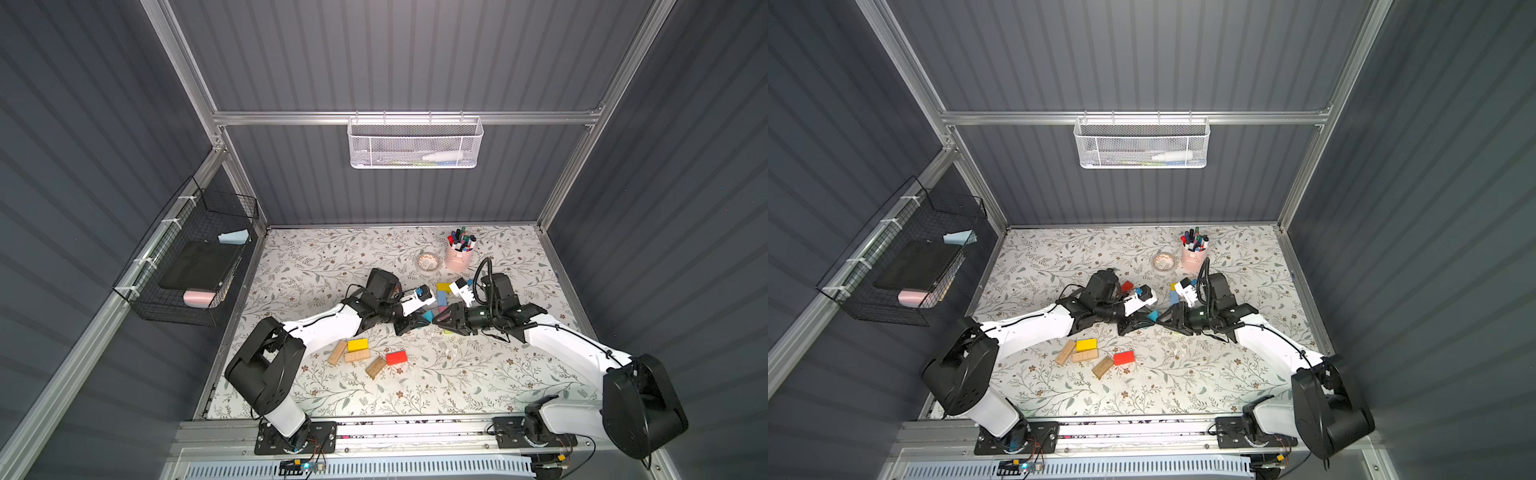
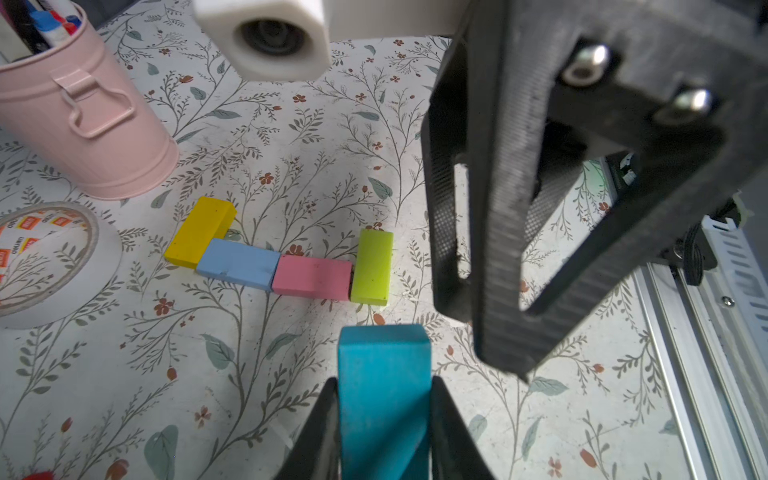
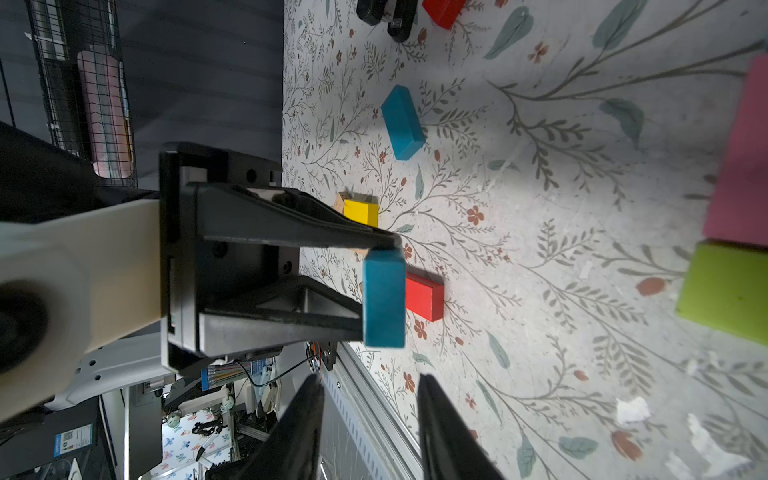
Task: Assemble the letter c with building blocks
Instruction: Pick up the building block from the center of the board, then assemble the building block at the center of the board.
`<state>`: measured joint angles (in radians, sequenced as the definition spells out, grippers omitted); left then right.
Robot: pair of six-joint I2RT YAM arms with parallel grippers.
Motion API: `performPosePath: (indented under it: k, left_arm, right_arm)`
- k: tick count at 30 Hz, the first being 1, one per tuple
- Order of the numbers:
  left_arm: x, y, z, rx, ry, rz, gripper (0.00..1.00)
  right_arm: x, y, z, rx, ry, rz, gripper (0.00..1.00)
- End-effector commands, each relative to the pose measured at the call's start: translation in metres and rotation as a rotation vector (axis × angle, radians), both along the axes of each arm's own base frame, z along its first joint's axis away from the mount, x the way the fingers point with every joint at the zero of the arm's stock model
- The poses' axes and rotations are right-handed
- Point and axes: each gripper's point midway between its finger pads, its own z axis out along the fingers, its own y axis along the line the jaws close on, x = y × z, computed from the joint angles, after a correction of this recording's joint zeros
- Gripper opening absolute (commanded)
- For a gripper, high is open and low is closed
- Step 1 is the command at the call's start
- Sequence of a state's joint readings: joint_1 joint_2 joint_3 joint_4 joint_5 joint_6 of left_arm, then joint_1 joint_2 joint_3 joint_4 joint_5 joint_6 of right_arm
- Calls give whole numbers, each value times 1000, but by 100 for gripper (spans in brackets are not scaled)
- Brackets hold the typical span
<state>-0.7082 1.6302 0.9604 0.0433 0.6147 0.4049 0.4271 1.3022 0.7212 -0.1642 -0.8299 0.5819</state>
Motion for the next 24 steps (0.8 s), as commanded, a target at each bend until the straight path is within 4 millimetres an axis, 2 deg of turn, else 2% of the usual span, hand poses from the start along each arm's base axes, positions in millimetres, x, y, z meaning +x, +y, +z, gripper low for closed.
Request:
performPosePath:
  k: [1, 11, 16, 24]
  left_arm:
    - [-5, -5, 4, -3, -8, -37, 28]
    - [-15, -7, 12, -23, -13, -73, 28]
    - [-16, -7, 10, -15, -5, -76, 29]
    - [-19, -7, 12, -22, -10, -84, 30]
  right_arm:
    - [0, 2, -2, 4, 7, 9, 40]
    - [2, 10, -6, -27, 10, 24, 35]
    - [4, 10, -3, -29, -1, 15, 27]
    - [8, 9, -2, -31, -6, -16, 28]
